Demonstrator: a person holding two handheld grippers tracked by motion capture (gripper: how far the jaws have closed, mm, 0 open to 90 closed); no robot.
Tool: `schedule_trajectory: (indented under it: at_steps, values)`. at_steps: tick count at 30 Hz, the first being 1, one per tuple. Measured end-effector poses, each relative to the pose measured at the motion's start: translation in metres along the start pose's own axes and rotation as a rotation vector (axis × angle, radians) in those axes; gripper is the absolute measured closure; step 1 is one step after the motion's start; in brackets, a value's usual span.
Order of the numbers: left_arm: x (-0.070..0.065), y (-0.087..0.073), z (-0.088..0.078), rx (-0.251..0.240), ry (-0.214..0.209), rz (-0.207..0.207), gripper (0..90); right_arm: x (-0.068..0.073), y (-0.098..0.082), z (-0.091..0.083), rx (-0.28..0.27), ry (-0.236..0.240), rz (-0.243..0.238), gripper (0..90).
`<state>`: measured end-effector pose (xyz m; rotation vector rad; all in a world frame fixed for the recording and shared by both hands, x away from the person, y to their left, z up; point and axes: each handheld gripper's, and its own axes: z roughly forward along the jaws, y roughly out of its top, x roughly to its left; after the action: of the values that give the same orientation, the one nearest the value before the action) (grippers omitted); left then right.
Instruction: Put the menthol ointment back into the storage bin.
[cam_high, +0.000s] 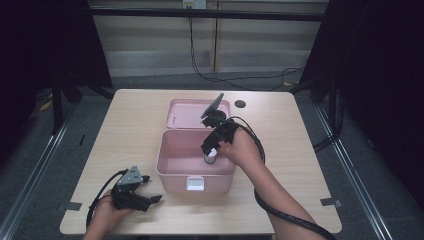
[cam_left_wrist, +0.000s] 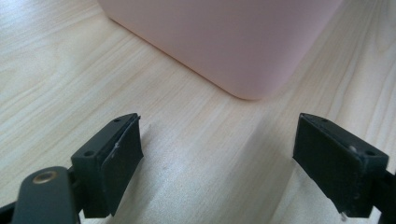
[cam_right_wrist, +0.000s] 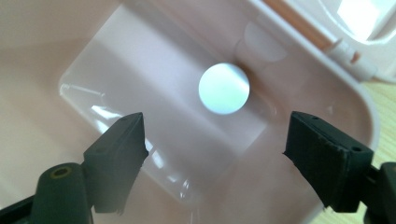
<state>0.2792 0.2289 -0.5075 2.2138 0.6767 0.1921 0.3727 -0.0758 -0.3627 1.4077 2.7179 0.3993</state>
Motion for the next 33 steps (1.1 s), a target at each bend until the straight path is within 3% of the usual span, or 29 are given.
schedule_trajectory:
  at_steps: [6, 19, 33]
  values:
    - [0.000, 0.000, 0.000, 0.001, 0.002, 0.000, 15.0, -0.004, -0.008, -0.010, -0.029, 0.013, -0.028, 20.7]
    - [0.000, 0.000, 0.000, -0.002, 0.000, 0.000, 15.0, -0.015, -0.030, -0.033, -0.038, 0.018, -0.062, 21.4]
    - [-0.001, 0.000, 0.000, 0.001, 0.006, 0.008, 15.0, -0.033, -0.057, -0.048, -0.048, 0.017, -0.075, 20.7]
